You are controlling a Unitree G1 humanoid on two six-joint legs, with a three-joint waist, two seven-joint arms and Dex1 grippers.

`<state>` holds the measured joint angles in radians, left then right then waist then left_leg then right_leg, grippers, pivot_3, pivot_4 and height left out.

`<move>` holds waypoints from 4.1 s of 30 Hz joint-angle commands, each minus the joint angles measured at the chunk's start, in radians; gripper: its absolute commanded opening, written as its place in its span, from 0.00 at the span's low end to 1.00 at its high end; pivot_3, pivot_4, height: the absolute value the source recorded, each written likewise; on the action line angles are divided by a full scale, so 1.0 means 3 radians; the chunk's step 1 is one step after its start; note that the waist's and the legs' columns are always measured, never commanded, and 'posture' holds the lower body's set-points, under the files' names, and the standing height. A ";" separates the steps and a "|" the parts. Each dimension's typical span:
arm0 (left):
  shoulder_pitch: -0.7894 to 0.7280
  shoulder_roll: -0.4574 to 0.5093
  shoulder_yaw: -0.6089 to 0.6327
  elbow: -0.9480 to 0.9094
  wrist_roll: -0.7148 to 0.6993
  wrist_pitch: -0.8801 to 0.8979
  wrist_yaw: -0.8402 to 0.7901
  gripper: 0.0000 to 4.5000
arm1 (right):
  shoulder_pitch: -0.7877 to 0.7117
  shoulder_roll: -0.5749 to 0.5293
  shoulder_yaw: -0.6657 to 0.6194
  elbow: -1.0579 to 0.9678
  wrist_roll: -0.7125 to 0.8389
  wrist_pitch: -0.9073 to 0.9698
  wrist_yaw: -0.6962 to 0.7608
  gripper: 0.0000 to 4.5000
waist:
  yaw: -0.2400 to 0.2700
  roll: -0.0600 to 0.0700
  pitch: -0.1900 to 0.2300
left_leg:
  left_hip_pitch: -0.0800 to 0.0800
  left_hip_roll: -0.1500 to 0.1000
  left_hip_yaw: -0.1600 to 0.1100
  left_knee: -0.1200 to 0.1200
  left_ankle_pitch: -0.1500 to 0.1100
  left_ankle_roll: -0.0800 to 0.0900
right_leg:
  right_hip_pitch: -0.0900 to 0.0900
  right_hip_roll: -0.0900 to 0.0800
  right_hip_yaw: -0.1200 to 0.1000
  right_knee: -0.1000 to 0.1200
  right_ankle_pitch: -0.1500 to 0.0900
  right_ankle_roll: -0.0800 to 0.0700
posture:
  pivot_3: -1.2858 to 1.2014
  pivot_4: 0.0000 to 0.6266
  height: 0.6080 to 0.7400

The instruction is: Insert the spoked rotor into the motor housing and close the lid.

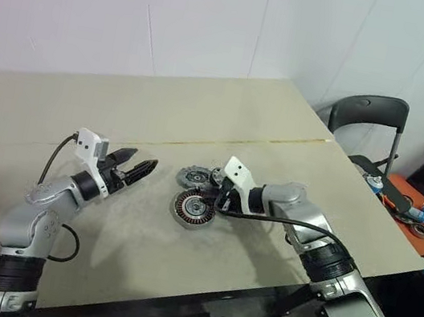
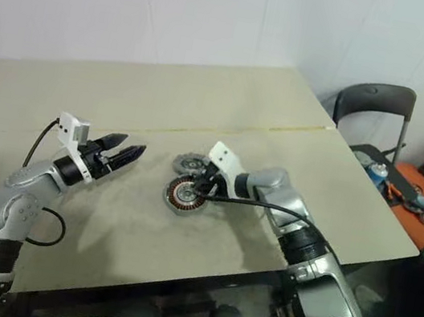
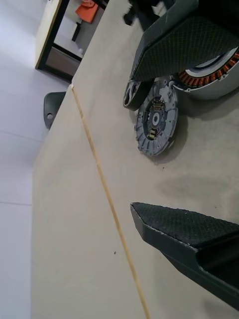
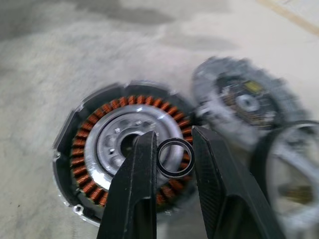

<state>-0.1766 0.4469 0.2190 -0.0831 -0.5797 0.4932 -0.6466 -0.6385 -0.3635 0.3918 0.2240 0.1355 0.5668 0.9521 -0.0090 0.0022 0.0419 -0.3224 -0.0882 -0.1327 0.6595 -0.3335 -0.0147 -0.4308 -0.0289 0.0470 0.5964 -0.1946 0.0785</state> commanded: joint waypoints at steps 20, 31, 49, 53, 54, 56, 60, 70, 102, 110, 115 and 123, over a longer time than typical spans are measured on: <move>0.0009 0.0001 0.0061 -0.0249 -0.0067 0.0076 0.0081 0.91 | -0.0154 0.0119 0.0112 0.0121 -0.0129 -0.0127 0.0296 0.16 | -0.0008 0.0000 0.0000 | 0.0001 0.0000 0.0000 0.0000 0.0001 -0.0001 | -0.0001 0.0001 0.0000 0.0003 0.0001 -0.0001 | 0.52 0.00 1.00; 0.0022 0.0003 0.0079 -0.0291 -0.0075 0.0109 0.0118 0.91 | -0.0159 0.0229 0.0120 0.0393 -0.0233 -0.0275 0.0249 0.16 | -0.0014 -0.0001 -0.0002 | 0.0004 0.0000 0.0000 0.0001 0.0001 -0.0002 | 0.0001 0.0001 0.0000 0.0006 0.0001 -0.0002 | 0.52 0.00 1.00; 0.0073 0.0001 0.0070 -0.0350 -0.0103 0.0124 0.0182 0.91 | -0.0202 0.0372 0.0149 0.0336 -0.0198 -0.0127 0.0421 0.16 | -0.0023 -0.0001 -0.0003 | 0.0008 0.0002 0.0000 0.0001 0.0006 -0.0010 | 0.0001 0.0004 0.0000 0.0011 0.0005 -0.0008 | 0.52 0.00 1.00; 0.0058 0.0007 0.0069 -0.0333 -0.0102 0.0128 0.0184 0.91 | -0.0245 0.0406 0.0146 0.0372 -0.0218 -0.0142 0.0406 0.16 | -0.0029 -0.0001 -0.0003 | 0.0008 0.0002 0.0000 0.0001 0.0006 -0.0010 | 0.0001 0.0005 0.0000 0.0012 0.0005 -0.0008 | 0.52 0.00 1.00; 0.0058 0.0009 0.0069 -0.0330 -0.0100 0.0126 0.0184 0.91 | -0.0251 0.0418 0.0134 0.0376 -0.0210 -0.0140 0.0402 0.16 | -0.0032 -0.0001 -0.0003 | 0.0008 0.0002 0.0000 0.0001 0.0006 -0.0010 | 0.0001 0.0005 0.0001 0.0012 0.0005 -0.0008 | 0.52 0.00 1.00; 0.0055 0.0012 0.0068 -0.0324 -0.0098 0.0125 0.0184 0.91 | -0.0271 0.0437 0.0101 0.0378 -0.0188 -0.0124 0.0398 0.16 | -0.0034 -0.0001 -0.0003 | 0.0008 0.0003 0.0000 0.0001 0.0006 -0.0010 | 0.0001 0.0006 0.0001 0.0012 0.0005 -0.0008 | 0.52 0.00 1.00; 0.0054 0.0019 0.0071 -0.0310 -0.0093 0.0119 0.0180 0.91 | -0.0337 0.0459 -0.0051 0.0338 -0.0049 0.0018 0.0449 0.16 | -0.0021 -0.0001 -0.0003 | 0.0008 0.0003 0.0000 0.0002 0.0006 -0.0010 | 0.0000 0.0005 0.0001 0.0013 0.0005 -0.0008 | 0.52 0.00 1.00; 0.0064 0.0041 0.0077 -0.0298 -0.0086 0.0106 0.0168 0.91 | -0.0334 0.0366 -0.0051 0.0335 -0.0028 -0.0003 0.0457 0.16 | -0.0015 -0.0001 -0.0003 | 0.0006 0.0001 -0.0001 0.0004 0.0006 -0.0010 | 0.0000 0.0004 0.0000 0.0012 0.0005 -0.0008 | 0.52 0.00 1.00; 0.0090 0.0025 0.0058 -0.0283 -0.0066 0.0077 0.0178 0.91 | -0.0229 0.0292 0.0073 0.0574 -0.0151 -0.0044 0.0489 0.49 | -0.0018 -0.0002 -0.0004 | 0.0016 0.0001 0.0000 0.0012 0.0010 -0.0016 | 0.0008 0.0005 0.0000 0.0027 0.0007 -0.0010 | 0.52 0.00 1.00; 0.0078 0.0015 0.0035 -0.0266 -0.0053 0.0072 0.0179 0.91 | -0.0247 0.0191 -0.0143 0.0092 0.0230 0.0404 0.0683 0.49 | -0.0014 -0.0003 -0.0004 | 0.0016 0.0001 0.0000 0.0016 0.0012 -0.0019 | 0.0005 0.0005 0.0000 0.0038 0.0006 -0.0011 | 0.52 0.00 1.00; 0.0060 0.0019 0.0042 -0.0245 -0.0055 0.0071 0.0175 0.91 | -0.0369 0.0261 -0.0443 0.0014 0.0461 0.0637 0.0511 0.49 | -0.0012 -0.0003 -0.0004 | 0.0011 0.0001 0.0000 0.0016 0.0012 -0.0020 | -0.0001 0.0005 0.0001 0.0039 0.0006 -0.0011 | 0.52 0.00 1.00; 0.0042 0.0036 0.0044 -0.0211 -0.0059 0.0081 0.0155 0.91 | -0.0197 0.0364 -0.0512 -0.0071 0.0370 0.0346 0.0102 0.28 | -0.0013 -0.0003 -0.0004 | 0.0011 0.0001 0.0000 0.0015 0.0012 -0.0019 | -0.0001 0.0004 0.0001 0.0038 0.0006 -0.0011 | 0.52 0.00 1.00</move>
<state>-0.1426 0.4467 0.2174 -0.1366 -0.5983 0.5328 -0.5927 -0.7035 -0.2583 0.2297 0.2482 0.2471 0.6974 0.9881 -0.0130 0.0012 0.0407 -0.3193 -0.0879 -0.1327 0.6640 -0.3301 -0.0204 -0.4312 -0.0277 0.0473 0.6077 -0.1928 0.0752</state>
